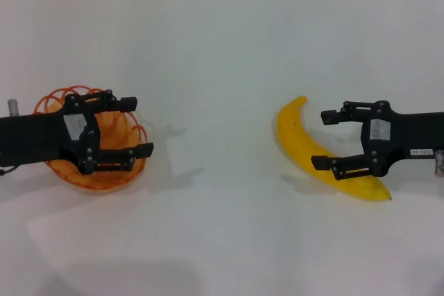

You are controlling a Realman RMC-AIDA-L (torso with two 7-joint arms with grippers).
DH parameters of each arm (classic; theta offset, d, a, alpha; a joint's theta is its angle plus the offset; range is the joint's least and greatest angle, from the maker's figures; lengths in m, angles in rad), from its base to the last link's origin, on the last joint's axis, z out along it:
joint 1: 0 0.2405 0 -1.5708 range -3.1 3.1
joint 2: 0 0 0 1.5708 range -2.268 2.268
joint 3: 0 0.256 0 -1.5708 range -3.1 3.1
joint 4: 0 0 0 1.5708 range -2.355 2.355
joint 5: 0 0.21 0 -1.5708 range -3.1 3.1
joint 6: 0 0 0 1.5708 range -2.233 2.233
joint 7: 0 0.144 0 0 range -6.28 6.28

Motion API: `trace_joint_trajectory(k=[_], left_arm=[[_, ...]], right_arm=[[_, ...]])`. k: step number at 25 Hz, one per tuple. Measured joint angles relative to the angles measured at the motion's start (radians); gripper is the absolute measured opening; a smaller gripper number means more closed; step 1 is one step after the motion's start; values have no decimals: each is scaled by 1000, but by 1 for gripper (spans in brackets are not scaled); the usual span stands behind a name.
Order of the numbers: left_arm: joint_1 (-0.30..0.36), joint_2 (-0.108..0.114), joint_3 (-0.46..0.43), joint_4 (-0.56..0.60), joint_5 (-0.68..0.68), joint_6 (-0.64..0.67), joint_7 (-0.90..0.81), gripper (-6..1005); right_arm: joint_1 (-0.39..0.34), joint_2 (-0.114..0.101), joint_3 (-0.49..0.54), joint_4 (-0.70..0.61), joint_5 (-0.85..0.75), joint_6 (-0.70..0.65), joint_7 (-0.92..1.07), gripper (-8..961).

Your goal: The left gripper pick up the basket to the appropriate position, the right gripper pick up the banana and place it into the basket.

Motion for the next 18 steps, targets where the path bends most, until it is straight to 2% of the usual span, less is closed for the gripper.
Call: trace_joint_trajectory(k=[12, 15, 18], left_arm=[[3, -9, -26, -1, 4, -3, -11, 846], [-2, -11, -58, 11, 6, -22, -79, 846], [0, -11, -82, 82, 17, -76, -232, 846]], right_arm=[[0, 2, 8, 0, 0, -1, -1, 892], [0, 2, 8, 1, -1, 1, 0, 892], [0, 2, 8, 1, -2, 2, 1, 892]])
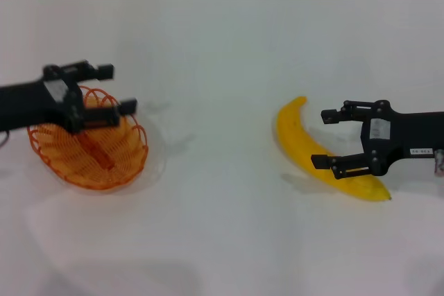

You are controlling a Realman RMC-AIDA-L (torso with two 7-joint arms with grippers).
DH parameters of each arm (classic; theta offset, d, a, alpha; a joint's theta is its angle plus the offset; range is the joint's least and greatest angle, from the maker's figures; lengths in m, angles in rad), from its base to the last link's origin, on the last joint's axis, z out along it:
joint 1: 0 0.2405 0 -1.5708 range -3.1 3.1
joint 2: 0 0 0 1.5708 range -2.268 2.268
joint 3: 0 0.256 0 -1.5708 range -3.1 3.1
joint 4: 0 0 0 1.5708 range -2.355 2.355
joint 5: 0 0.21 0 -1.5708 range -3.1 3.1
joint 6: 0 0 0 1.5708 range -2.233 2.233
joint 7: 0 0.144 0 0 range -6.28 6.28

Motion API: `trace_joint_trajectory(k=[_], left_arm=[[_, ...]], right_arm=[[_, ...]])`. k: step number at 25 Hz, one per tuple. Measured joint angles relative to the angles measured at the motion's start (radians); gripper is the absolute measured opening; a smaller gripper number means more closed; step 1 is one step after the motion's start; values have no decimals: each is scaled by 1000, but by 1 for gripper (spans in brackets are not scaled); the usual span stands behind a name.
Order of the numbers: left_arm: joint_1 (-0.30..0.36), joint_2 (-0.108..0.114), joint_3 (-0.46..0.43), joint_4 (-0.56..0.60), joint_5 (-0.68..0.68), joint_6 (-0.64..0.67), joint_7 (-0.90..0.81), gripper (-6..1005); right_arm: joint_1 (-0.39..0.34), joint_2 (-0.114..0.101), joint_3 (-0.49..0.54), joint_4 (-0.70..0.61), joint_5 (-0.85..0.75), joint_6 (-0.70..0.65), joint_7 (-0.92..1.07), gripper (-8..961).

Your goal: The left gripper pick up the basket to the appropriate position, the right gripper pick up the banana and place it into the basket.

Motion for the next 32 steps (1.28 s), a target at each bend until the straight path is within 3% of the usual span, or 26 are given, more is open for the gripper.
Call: trace_joint_trajectory(k=[9, 15, 24, 29, 32], left_arm=[[-9, 24, -3, 261, 220, -59, -492, 845], [-25, 50, -8, 378, 385, -51, -685, 845], [-26, 92, -26, 411, 490, -30, -742, 844], [-41, 84, -26, 388, 544, -36, -734, 844], [-67, 64, -26, 365, 594, -46, -728, 844]], right_arm=[[1, 0, -3, 5, -5, 7, 1, 891], [2, 0, -5, 6, -6, 8, 3, 891], [1, 0, -3, 16, -7, 14, -3, 891], [1, 0, -1, 18, -8, 16, -4, 891], [1, 0, -6, 18, -8, 17, -4, 891]])
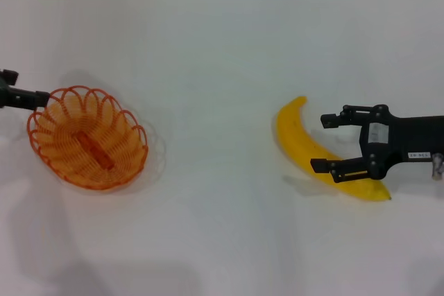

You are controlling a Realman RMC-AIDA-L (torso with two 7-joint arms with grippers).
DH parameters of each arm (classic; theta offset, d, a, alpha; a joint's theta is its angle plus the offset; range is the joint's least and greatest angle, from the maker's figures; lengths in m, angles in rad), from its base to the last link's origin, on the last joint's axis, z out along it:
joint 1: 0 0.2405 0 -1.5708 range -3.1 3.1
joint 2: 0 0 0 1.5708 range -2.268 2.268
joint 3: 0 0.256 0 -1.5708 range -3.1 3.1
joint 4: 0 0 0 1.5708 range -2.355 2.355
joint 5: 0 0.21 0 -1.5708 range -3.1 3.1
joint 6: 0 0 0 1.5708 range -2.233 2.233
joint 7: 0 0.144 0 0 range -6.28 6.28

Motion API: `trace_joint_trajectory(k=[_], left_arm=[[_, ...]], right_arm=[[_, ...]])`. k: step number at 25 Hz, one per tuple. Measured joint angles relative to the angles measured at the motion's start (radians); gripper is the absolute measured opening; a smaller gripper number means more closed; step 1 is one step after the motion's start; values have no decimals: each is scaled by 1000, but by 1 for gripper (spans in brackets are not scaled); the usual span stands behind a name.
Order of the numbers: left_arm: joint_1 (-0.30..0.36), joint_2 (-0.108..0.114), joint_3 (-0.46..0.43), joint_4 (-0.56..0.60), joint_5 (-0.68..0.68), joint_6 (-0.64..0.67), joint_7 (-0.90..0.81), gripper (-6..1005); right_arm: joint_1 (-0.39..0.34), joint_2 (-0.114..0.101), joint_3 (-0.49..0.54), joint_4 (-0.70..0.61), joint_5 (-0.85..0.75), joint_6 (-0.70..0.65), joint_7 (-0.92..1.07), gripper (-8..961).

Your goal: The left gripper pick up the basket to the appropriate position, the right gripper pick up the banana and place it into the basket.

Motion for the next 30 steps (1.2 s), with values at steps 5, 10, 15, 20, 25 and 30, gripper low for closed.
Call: trace_joint_trajectory(k=[5, 10, 15, 20, 25, 30], left_arm=[[-8, -30, -1, -3, 51, -47, 7, 843], [-23, -47, 5, -36, 89, -87, 8, 843], [-60, -63, 6, -102, 133, -128, 16, 842], [-70, -75, 7, -105, 141, -146, 22, 842], [-71, -77, 5, -107, 142, -150, 27, 832], [-72, -93, 9, -109, 159, -176, 36, 814]], right_arm=[[3, 0, -4, 0, 0, 0, 0, 891], [9, 0, -4, 0, -1, 0, 2, 891], [11, 0, -3, 0, -14, 0, 5, 891], [11, 0, -3, 5, -14, 0, 7, 891], [11, 0, -3, 11, -14, 0, 7, 891], [13, 0, -3, 11, -14, 0, 7, 890]])
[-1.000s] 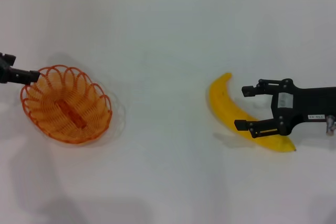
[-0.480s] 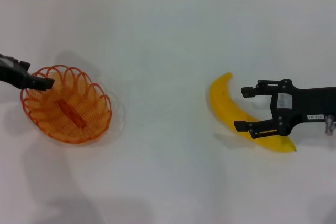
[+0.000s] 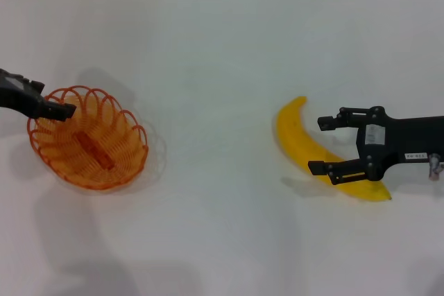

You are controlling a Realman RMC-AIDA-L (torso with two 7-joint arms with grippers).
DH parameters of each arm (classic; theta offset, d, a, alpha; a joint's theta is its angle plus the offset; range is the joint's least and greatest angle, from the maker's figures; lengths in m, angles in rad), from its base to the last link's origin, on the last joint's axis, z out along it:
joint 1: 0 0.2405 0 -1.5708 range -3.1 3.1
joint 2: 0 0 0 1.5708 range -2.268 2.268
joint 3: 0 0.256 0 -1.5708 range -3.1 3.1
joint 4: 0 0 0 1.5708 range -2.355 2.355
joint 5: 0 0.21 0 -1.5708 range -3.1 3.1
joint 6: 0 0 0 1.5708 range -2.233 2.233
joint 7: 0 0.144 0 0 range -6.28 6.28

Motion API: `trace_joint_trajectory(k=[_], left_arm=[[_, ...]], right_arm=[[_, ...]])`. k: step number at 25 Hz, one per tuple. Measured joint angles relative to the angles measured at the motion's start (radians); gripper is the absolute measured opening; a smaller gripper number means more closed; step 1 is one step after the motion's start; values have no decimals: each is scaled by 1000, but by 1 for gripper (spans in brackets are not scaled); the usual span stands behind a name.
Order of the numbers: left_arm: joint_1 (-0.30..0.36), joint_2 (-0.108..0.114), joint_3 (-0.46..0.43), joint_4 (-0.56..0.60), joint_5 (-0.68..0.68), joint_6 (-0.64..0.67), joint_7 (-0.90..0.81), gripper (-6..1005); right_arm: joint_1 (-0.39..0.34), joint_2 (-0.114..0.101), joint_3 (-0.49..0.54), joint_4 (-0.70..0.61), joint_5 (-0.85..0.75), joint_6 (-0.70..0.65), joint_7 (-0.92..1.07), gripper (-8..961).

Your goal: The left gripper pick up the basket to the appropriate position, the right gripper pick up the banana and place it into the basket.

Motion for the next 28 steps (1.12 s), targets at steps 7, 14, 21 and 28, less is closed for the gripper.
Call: trace_joint_trajectory(k=[7, 14, 21, 28], left_arm=[[-11, -8, 4, -26, 6, -18, 9, 790], [-16, -8, 4, -40, 6, -24, 16, 765], [-16, -8, 4, -53, 8, -44, 20, 741], [-22, -8, 4, -68, 9, -50, 38, 716]], right_arm=[[0, 0, -2, 2, 0, 5, 0, 890], [13, 0, -3, 17, -13, 14, 0, 890], [21, 0, -2, 26, -25, 14, 0, 890], [23, 0, -2, 28, -26, 14, 2, 890]])
